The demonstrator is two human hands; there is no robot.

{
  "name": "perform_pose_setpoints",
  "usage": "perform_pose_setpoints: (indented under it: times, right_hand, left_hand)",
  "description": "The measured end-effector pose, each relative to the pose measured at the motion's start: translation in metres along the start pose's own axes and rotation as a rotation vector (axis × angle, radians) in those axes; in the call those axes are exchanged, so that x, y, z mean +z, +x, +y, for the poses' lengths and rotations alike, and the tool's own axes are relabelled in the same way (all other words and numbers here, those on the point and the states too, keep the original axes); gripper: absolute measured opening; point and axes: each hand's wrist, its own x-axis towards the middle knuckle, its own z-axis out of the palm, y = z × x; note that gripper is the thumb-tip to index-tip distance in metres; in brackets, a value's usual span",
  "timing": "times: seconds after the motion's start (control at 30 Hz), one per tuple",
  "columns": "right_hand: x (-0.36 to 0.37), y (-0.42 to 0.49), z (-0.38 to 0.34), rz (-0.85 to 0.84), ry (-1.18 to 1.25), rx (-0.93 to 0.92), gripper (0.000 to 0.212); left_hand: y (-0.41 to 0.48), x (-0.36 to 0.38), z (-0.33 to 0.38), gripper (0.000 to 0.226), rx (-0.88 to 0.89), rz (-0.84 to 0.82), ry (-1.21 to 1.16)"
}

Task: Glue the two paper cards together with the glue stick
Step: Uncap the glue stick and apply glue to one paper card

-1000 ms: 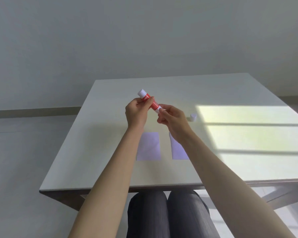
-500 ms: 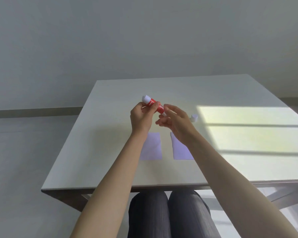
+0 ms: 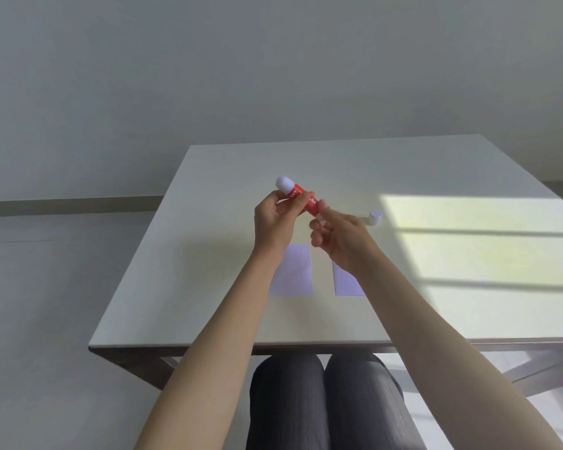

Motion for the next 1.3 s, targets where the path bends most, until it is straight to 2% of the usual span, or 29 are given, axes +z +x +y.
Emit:
perform_pose_setpoints:
  times: [0.1, 0.17, 0.2, 0.27, 0.33, 0.37, 0.4, 0.5, 0.57, 0.63, 0.7, 0.8, 0.87, 0.93, 0.97, 1.03, 1.13, 1.2, 1.27, 1.3]
  right_hand:
    - [0.002, -0.002, 0.000, 0.067, 0.034, 0.267, 0.052]
    - [0.001, -0.002, 0.001, 0.090, -0.063, 0.307, 0.063]
    - [-0.001, -0.002, 0.001, 0.090, -0.100, 0.271, 0.065]
    - [-0.005, -0.001, 0.001, 0.053, -0.115, 0.121, 0.056]
    - [-0.011, -0.002, 0.001, -0.003, -0.084, -0.036, 0.030]
    - [-0.013, -0.003, 0.002, -0.015, -0.074, -0.066, 0.024]
    - [-0.014, -0.004, 0.002, -0.003, -0.077, -0.047, 0.027]
    - [-0.012, -0.004, 0.004, 0.121, -0.065, 0.178, 0.049]
    - [-0.010, -0.005, 0.004, 0.149, -0.059, 0.201, 0.057]
    - [-0.009, -0.006, 0.004, 0.052, 0.006, 0.124, 0.050]
    - [-0.004, -0.009, 0.004, -0.037, 0.089, 0.025, 0.030]
    - [-0.003, -0.006, -0.002, 0.088, 0.241, 0.001, 0.021]
    - [-0.010, -0.004, -0.009, 0.177, 0.262, -0.022, 0.020]
    - [-0.017, -0.005, -0.011, 0.194, 0.090, -0.069, 0.015]
    - [-0.016, -0.006, -0.009, 0.181, -0.059, -0.097, 0.011]
    - [-0.008, -0.009, 0.000, 0.136, -0.361, -0.170, 0.009]
    - [0.006, -0.010, 0.015, 0.150, -0.701, -0.276, 0.017]
    - [0.009, -0.011, 0.023, 0.147, -0.846, -0.322, 0.015]
    - [0.010, -0.013, 0.029, 0.154, -0.932, -0.346, 0.004]
    - [0.012, -0.012, 0.034, 0.159, -0.974, -0.346, 0.007]
  left_hand:
    - [-0.001, -0.001, -0.003, 0.012, 0.004, -0.054, -0.027]
    - [-0.002, -0.001, -0.005, 0.010, 0.013, -0.090, -0.043]
    - [-0.002, 0.000, -0.005, 0.008, 0.016, -0.092, -0.050]
    - [-0.002, -0.001, -0.005, 0.004, 0.017, -0.066, -0.062]
    - [-0.002, -0.002, -0.005, 0.003, 0.017, -0.054, -0.077]
    - [-0.002, -0.002, -0.006, 0.003, 0.018, -0.065, -0.082]
    - [-0.001, -0.002, -0.008, 0.003, 0.019, -0.084, -0.080]
    - [-0.003, 0.000, -0.011, 0.004, 0.013, -0.145, -0.070]
    - [-0.004, 0.000, -0.011, 0.003, 0.010, -0.174, -0.090]
    - [-0.005, -0.001, -0.012, 0.003, 0.014, -0.187, -0.098]
    - [-0.006, -0.004, -0.011, 0.010, 0.035, -0.217, -0.071]
    - [-0.001, -0.026, -0.012, 0.041, 0.101, -0.342, 0.186]
    - [0.006, -0.057, -0.019, 0.058, 0.066, -0.445, 0.574]
    - [0.009, -0.088, -0.027, 0.065, 0.009, -0.541, 0.911]
    - [0.008, -0.099, -0.030, 0.067, -0.023, -0.570, 0.967]
    - [0.004, -0.105, -0.036, 0.072, -0.079, -0.581, 0.957]
    - [0.001, -0.101, -0.045, 0.082, -0.079, -0.603, 0.982]
    - [0.001, -0.100, -0.050, 0.087, -0.056, -0.615, 1.011]
    - [0.000, -0.102, -0.052, 0.088, -0.050, -0.614, 1.021]
    - [0.002, -0.105, -0.054, 0.087, -0.062, -0.618, 1.014]
